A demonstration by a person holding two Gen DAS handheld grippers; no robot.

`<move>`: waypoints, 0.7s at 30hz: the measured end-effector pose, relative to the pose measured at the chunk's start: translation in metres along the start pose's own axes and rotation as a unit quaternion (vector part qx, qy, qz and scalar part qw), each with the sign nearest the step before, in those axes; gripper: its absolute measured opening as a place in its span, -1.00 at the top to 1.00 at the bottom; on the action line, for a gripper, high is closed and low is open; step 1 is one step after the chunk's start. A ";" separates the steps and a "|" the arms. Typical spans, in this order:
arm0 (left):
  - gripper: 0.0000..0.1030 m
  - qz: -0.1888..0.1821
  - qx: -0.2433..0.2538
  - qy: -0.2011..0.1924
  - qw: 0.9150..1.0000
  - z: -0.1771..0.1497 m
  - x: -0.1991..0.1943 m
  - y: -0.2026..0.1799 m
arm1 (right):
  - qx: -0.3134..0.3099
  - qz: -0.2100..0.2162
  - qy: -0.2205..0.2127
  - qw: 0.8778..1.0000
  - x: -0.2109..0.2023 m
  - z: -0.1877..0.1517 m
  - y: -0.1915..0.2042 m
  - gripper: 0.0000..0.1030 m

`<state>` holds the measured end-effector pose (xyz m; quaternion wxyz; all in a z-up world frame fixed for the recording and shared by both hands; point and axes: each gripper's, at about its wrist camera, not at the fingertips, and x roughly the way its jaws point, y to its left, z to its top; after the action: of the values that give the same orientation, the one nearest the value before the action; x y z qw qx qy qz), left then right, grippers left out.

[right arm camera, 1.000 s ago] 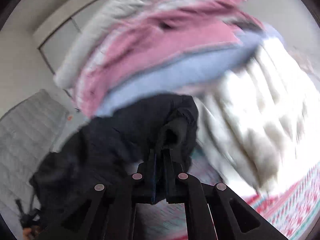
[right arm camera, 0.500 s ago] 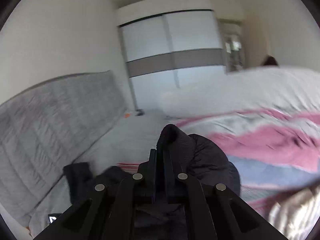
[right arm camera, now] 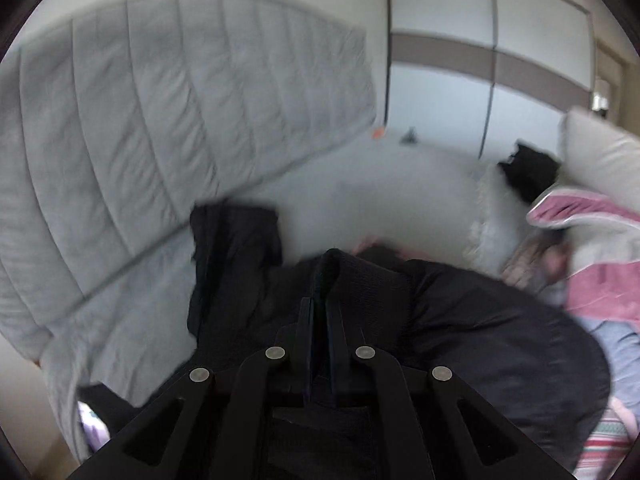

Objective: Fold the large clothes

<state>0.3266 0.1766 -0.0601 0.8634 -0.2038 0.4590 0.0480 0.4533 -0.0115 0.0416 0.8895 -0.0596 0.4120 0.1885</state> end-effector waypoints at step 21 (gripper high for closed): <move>-0.70 -0.009 -0.082 -0.014 0.996 0.014 -0.007 0.036 | 0.088 0.134 0.087 0.983 0.042 -0.053 -0.014 -0.09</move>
<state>0.3234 0.2159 -0.0591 0.8503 -0.2773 0.4400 0.0810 0.4459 -0.0263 -0.0256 0.8186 0.0588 0.5073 0.2629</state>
